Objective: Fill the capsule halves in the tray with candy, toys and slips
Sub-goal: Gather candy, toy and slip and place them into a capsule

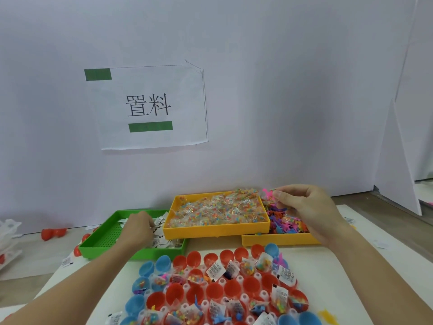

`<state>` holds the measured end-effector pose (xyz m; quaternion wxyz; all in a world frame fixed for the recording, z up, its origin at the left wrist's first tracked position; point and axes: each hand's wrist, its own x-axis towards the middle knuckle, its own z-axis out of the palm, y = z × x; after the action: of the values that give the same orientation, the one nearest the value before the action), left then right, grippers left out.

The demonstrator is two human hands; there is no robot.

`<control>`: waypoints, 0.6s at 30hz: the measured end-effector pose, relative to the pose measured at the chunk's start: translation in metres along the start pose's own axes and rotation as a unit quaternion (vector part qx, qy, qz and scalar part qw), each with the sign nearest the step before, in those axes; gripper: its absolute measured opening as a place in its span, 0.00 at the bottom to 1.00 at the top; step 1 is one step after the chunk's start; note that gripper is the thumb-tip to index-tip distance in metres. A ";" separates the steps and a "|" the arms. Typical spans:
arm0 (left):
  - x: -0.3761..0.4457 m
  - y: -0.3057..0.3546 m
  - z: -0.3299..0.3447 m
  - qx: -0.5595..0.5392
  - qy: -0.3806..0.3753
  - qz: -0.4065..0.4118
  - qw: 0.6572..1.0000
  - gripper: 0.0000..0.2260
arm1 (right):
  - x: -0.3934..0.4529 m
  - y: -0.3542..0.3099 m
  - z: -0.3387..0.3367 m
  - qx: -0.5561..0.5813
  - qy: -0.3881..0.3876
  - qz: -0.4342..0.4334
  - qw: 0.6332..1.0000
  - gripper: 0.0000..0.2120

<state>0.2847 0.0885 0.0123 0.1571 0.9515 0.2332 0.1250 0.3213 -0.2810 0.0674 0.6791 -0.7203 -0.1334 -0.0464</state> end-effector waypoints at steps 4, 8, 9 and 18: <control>0.002 0.003 0.001 0.015 0.019 0.001 1.000 0.14 | 0.001 0.001 -0.002 -0.003 0.003 0.005 1.000 0.03; -0.005 0.009 -0.004 -0.040 0.068 -0.005 0.997 0.11 | 0.001 -0.001 -0.003 -0.001 -0.001 0.009 1.000 0.02; -0.006 0.010 -0.006 -0.065 0.079 -0.003 0.995 0.10 | 0.001 -0.001 -0.004 0.000 -0.002 0.010 1.000 0.02; -0.024 0.025 -0.034 -0.193 0.144 -0.013 0.970 0.05 | -0.003 -0.008 0.000 -0.023 -0.014 0.010 1.000 0.02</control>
<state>0.2636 0.0643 0.0487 0.3045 0.8718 0.2374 0.3014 0.3161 -0.2813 0.0739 0.6606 -0.7379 -0.1343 -0.0328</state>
